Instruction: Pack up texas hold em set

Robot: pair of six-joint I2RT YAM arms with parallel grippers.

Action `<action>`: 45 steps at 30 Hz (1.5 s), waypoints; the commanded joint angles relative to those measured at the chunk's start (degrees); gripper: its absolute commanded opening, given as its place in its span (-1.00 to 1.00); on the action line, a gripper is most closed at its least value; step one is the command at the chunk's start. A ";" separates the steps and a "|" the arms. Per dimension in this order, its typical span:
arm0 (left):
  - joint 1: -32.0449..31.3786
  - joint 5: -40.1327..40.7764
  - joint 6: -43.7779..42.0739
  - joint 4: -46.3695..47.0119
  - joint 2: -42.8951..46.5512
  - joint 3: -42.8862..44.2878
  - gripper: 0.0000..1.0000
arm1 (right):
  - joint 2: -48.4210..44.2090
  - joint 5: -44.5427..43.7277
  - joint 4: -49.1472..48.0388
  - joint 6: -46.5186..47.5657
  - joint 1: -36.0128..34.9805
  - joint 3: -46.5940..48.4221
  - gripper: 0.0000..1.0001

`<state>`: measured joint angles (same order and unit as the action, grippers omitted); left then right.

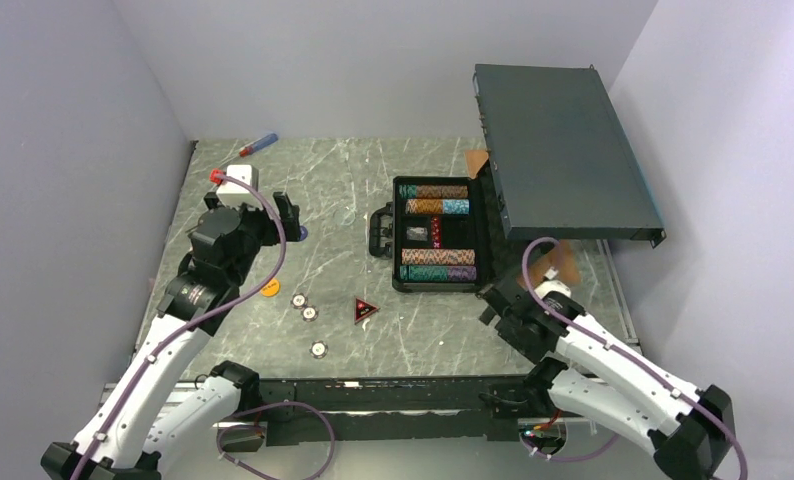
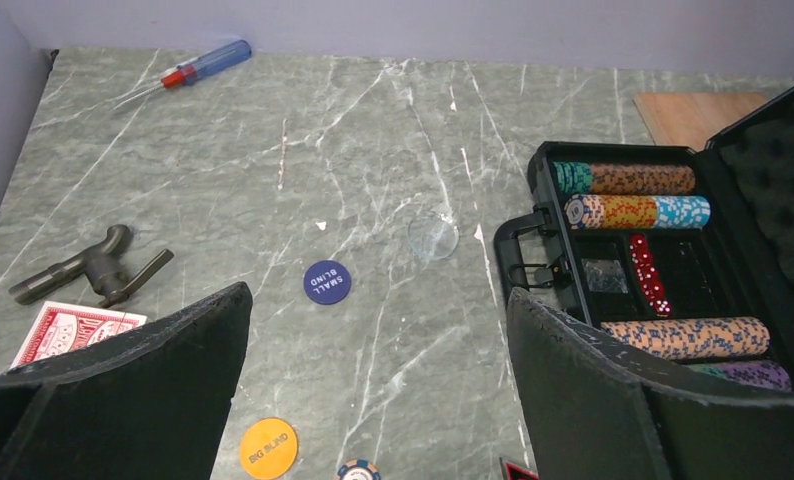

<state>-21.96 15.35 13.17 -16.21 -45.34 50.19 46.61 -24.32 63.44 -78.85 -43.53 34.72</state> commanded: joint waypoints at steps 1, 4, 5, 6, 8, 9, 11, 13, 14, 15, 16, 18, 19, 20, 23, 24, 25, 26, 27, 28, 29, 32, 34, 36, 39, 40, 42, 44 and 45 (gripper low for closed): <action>-0.36 -1.65 1.01 0.88 1.80 2.24 0.98 | -2.60 -1.59 0.99 -6.05 11.60 -4.13 1.00; -1.07 -0.97 0.82 0.61 2.19 2.33 0.98 | -5.74 -1.54 -2.83 -3.13 18.71 -6.02 1.00; -1.34 -0.78 0.75 0.53 2.25 2.36 0.98 | -6.56 -2.28 -3.62 -2.69 19.79 -6.23 1.00; -1.53 -0.76 0.67 0.57 2.36 2.34 0.98 | -7.10 -3.46 -4.27 -2.07 20.60 -6.10 1.00; -1.83 -0.88 0.64 0.62 2.40 2.32 0.98 | -6.54 -4.14 -6.22 -0.27 22.62 -6.14 1.00; -1.93 -0.92 0.63 0.56 2.35 2.40 0.98 | -5.27 -3.66 -7.32 0.95 23.92 -6.07 1.00; -1.94 -0.92 0.63 0.37 2.13 2.53 0.98 | -1.70 -2.40 -9.21 3.43 26.76 -5.67 1.00; -1.91 -0.77 0.53 0.34 2.03 2.54 0.98 | 1.34 -2.52 -10.23 4.55 28.71 -5.31 1.00; -1.95 -0.69 0.41 0.27 2.06 2.58 0.98 | 2.16 -2.52 -10.84 5.11 29.48 -5.35 1.00; -1.95 -0.51 0.38 0.21 1.90 2.62 0.98 | 2.56 -2.33 -11.45 5.36 30.25 -5.55 1.00; -1.95 -0.32 0.36 0.02 1.84 2.75 0.98 | 2.82 -1.81 -12.49 5.85 31.10 -5.96 1.00; -1.95 -0.07 0.28 -0.09 1.73 2.88 0.98 | 2.99 -0.76 -15.13 7.45 33.09 -7.07 0.99; -1.95 0.01 0.23 -0.23 1.61 2.97 0.98 | 3.15 -0.62 -15.92 7.74 33.80 -7.46 0.97; -1.95 0.09 0.20 -0.22 1.52 2.97 0.98 | 3.42 -0.36 -16.72 8.28 34.52 -7.72 0.95; -1.95 0.09 0.13 -0.37 1.04 3.05 0.98 | 4.94 0.44 -18.57 9.63 35.88 -7.69 0.92; -1.95 -0.03 0.19 -0.44 0.89 3.15 0.98 | 5.75 0.57 -18.98 9.77 36.19 -7.57 0.92; -1.93 -0.22 0.19 -0.49 0.72 3.28 0.98 | 6.42 0.66 -19.31 9.92 36.31 -7.53 0.91; -1.95 -0.32 0.19 -0.54 0.64 3.28 0.98 | 7.38 0.75 -19.34 9.94 36.39 -7.35 0.89; -1.95 -0.42 0.25 -0.62 0.61 3.40 0.98 | 8.50 0.95 -19.55 10.13 36.41 -7.24 0.88; -1.95 -0.46 0.32 -0.76 0.66 3.49 0.98 | 9.71 1.14 -19.89 10.42 36.42 -7.14 0.87; -1.95 -0.56 0.36 -0.76 0.69 3.55 0.98 | 10.78 1.49 -20.33 10.67 36.44 -7.11 0.86; -1.95 -0.42 0.24 -0.90 0.89 3.54 0.98 | 13.17 2.70 -21.21 10.57 36.47 -7.81 0.83; -1.95 -0.09 0.19 -1.03 0.79 3.63 0.98 | 13.64 3.16 -21.34 9.76 36.43 -8.81 0.71; -1.95 0.10 0.09 -1.19 0.78 3.70 0.98 | 13.90 3.11 -21.63 9.52 36.41 -9.52 0.48; -1.95 0.17 0.06 -1.13 0.99 3.68 0.98 | 13.72 2.45 -21.26 8.90 36.40 -9.45 0.29; -1.95 0.14 0.06 -1.15 0.90 3.68 0.98 | 13.58 2.39 -21.16 8.88 36.40 -9.42 0.21; -1.95 0.13 0.01 -1.26 0.87 3.76 0.98 | 13.07 2.20 -20.28 8.42 36.44 -9.42 -0.02; -1.95 0.04 0.10 -1.13 0.87 3.63 0.98 | 11.27 2.41 -19.97 9.27 36.38 -9.50 -0.10; -1.95 -0.05 0.06 -1.19 0.79 3.68 0.98 | 9.61 2.88 -19.83 9.58 36.44 -9.64 -0.18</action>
<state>-23.70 14.90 13.21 -18.37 -44.84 51.48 58.85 -23.05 43.64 -69.17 -7.31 26.68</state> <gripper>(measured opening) 0.992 0.682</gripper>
